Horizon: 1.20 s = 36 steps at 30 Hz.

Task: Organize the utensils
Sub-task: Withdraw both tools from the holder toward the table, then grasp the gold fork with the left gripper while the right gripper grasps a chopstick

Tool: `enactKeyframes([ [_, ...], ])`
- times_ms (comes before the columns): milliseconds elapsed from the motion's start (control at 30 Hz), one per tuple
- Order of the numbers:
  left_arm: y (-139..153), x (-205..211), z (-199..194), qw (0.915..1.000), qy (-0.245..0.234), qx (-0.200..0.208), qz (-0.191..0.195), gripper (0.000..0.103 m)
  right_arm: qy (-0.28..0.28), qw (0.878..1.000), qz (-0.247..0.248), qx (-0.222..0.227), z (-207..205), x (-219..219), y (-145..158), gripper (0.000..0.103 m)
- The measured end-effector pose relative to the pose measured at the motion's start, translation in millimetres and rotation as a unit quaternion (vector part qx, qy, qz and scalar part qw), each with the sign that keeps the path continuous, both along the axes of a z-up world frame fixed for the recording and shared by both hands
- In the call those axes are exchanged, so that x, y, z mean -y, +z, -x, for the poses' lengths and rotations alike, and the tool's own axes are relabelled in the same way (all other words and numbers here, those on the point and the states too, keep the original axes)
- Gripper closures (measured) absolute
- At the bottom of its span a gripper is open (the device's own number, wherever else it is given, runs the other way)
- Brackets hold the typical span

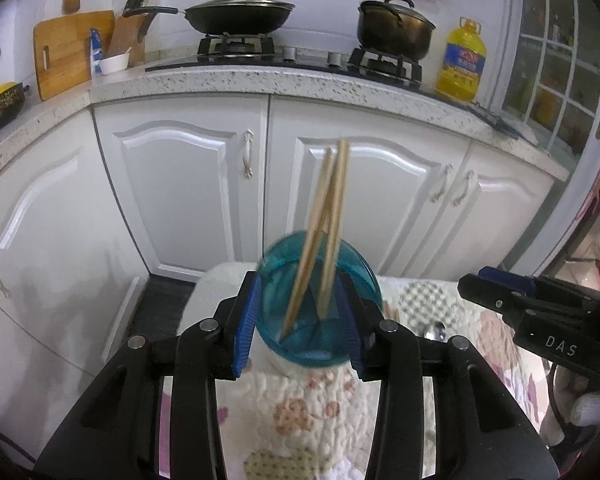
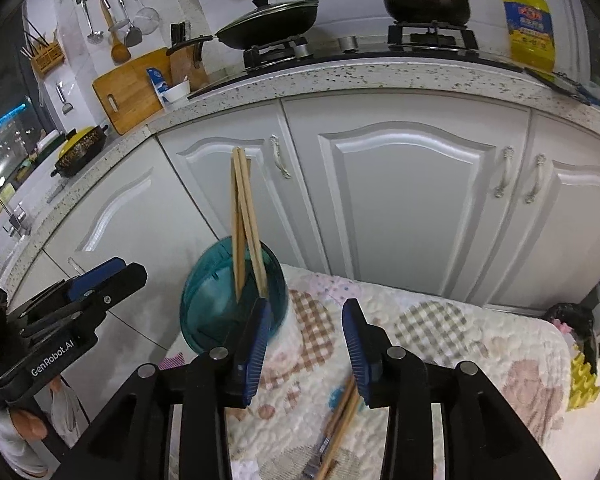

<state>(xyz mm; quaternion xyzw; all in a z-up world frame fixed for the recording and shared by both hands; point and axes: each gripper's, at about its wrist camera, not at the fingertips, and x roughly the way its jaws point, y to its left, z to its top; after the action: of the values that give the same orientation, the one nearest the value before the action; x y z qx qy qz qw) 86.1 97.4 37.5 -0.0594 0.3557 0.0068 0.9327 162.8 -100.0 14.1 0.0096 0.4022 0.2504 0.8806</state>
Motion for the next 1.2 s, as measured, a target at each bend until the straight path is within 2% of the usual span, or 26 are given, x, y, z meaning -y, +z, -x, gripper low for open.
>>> enactKeyframes([
  [333,-16.0,41.1,25.6,0.9996,-0.025,-0.012,-0.008,0.064,-0.034,0.999,0.033,0.008,39.0,30.2,-11.2,0.065],
  [733,-38.7,83.2,42.7,0.9973,-0.06,-0.038,-0.02,0.063,-0.058,0.997,0.035,-0.02,68.9,70.7,-35.3,0.063],
  [1200,-64.6,92.0,38.4,0.9944,-0.075,-0.072,-0.019,0.059,-0.078,0.994,0.038,-0.067,72.4,97.0,-71.9,0.062],
])
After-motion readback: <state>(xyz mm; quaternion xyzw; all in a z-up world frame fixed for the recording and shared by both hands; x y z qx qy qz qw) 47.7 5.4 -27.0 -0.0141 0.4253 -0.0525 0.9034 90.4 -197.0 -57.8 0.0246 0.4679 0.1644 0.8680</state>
